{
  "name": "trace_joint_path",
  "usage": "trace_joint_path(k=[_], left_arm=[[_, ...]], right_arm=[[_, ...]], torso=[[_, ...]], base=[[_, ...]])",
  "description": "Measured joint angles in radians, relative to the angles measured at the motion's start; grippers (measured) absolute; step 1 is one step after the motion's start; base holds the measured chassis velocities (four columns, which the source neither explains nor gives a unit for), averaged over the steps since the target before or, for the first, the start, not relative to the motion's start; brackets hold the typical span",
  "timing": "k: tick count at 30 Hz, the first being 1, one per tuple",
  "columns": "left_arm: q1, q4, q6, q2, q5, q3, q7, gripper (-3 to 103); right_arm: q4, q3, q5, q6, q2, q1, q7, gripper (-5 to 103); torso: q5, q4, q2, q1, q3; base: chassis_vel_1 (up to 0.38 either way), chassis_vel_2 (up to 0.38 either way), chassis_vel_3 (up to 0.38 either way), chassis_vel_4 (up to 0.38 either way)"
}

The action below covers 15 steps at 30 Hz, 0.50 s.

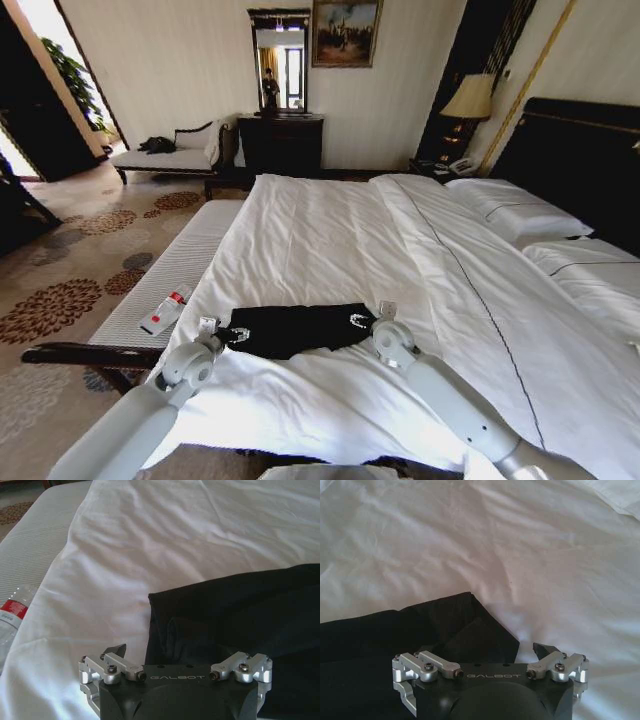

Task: Fold the clothes on the bed.

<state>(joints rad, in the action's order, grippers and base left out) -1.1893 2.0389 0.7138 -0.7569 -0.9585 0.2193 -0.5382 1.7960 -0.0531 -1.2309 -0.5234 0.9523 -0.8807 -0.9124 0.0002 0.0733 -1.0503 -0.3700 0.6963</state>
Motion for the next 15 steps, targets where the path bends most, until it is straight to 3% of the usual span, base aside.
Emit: trace_joint_path(k=[9,15], left_arm=[[-0.195,0.150,-0.006,0.107,-0.015,0.037,-0.091,100],[-0.149,0.203,-0.022,0.091,-0.060,0.076,-0.107,100]], right_arm=[[0.181,0.066,-0.033,0.000,-0.076,-0.135,-0.064,100],[0.242,0.090,-0.046,0.002,-0.077,-0.137,-0.074,100]], torso=[[0.0000,-0.0002,0.000,0.000,0.000],[-0.0003,0.0001,0.000,0.000,0.000]], base=[[0.000,0.000,0.000,0.000],[0.000,0.000,0.000,0.000]])
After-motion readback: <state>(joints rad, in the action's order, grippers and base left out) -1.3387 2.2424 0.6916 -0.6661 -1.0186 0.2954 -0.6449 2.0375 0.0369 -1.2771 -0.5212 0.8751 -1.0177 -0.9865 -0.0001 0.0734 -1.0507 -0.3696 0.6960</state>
